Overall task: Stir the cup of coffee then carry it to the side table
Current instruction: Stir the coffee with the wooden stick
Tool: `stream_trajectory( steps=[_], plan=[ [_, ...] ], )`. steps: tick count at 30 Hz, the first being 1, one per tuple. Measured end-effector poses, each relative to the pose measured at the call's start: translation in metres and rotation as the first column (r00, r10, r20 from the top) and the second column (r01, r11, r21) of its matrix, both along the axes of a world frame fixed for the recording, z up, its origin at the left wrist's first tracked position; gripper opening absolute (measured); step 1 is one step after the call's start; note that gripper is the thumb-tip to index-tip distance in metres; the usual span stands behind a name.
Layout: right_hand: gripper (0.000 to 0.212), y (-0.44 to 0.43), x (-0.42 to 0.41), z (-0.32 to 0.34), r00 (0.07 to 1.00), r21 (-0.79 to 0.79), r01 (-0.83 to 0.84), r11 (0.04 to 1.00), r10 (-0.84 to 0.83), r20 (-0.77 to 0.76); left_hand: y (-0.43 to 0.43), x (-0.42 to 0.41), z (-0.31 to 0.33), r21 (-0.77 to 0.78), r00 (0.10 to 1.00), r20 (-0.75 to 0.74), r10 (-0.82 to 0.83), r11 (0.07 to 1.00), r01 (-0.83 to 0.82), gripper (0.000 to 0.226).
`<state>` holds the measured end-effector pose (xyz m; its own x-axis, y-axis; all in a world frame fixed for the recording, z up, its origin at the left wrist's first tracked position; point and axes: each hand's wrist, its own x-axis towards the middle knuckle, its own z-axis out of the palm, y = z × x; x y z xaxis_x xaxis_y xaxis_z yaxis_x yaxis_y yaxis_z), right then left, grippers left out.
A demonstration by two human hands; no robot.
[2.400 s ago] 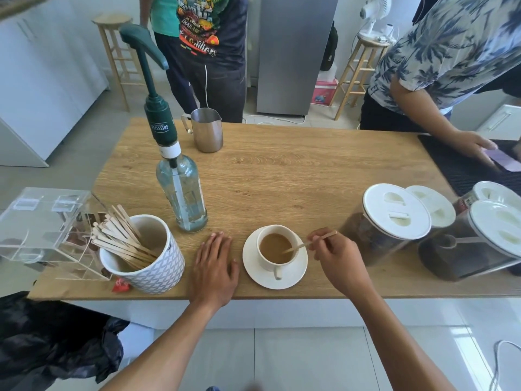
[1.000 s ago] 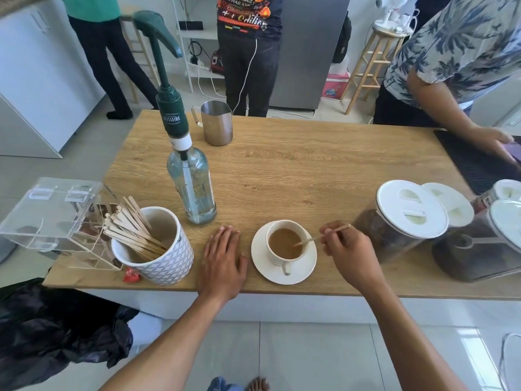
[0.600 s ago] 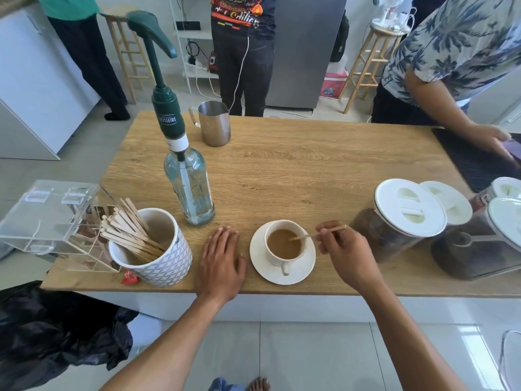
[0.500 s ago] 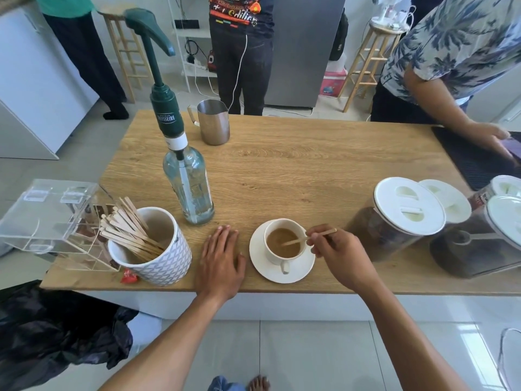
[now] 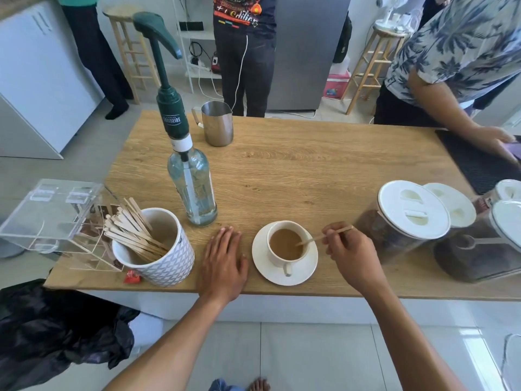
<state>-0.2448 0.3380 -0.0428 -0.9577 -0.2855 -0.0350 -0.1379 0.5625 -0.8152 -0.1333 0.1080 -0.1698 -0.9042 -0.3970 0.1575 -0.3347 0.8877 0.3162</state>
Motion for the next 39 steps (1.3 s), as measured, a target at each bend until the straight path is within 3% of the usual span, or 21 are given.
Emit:
stream_trajectory(
  steps=[5, 10, 16, 21, 27, 32, 39],
  plan=[
    [0.019, -0.005, 0.005, 0.000, 0.987, 0.005, -0.155, 0.988, 0.155, 0.037, 0.000, 0.001, -0.001, -0.003, 1.000, -0.001, -0.005, 1.000, 0.005, 0.054],
    [0.024, 0.001, 0.000, 0.002, 1.000, 0.014, -0.018, 1.000, 0.018, -0.008, 0.001, 0.001, 0.001, -0.009, 1.000, 0.000, 0.005, 1.000, -0.005, 0.054],
    [0.018, -0.004, 0.012, 0.000, 0.985, -0.023, -0.172, 0.985, 0.173, 0.019, 0.002, 0.001, 0.000, 0.005, 1.000, 0.002, 0.001, 1.000, -0.001, 0.054],
    [0.020, -0.001, 0.008, 0.000, 0.999, -0.047, -0.040, 0.998, 0.041, 0.018, 0.000, 0.000, -0.001, 0.005, 1.000, 0.011, 0.007, 1.000, -0.007, 0.055],
    [0.017, -0.007, 0.019, -0.004, 0.990, -0.040, -0.138, 0.990, 0.139, 0.036, 0.001, 0.001, -0.002, 0.007, 1.000, 0.003, 0.000, 1.000, 0.000, 0.055],
    [0.019, -0.005, 0.009, -0.002, 1.000, -0.079, -0.011, 0.997, 0.013, 0.016, 0.000, 0.001, -0.002, 0.008, 1.000, 0.002, 0.012, 1.000, -0.012, 0.055],
    [0.019, -0.009, 0.018, -0.005, 0.990, -0.040, -0.138, 0.990, 0.139, 0.028, 0.002, 0.000, -0.003, 0.013, 1.000, 0.011, 0.004, 1.000, -0.004, 0.055]
  ],
)
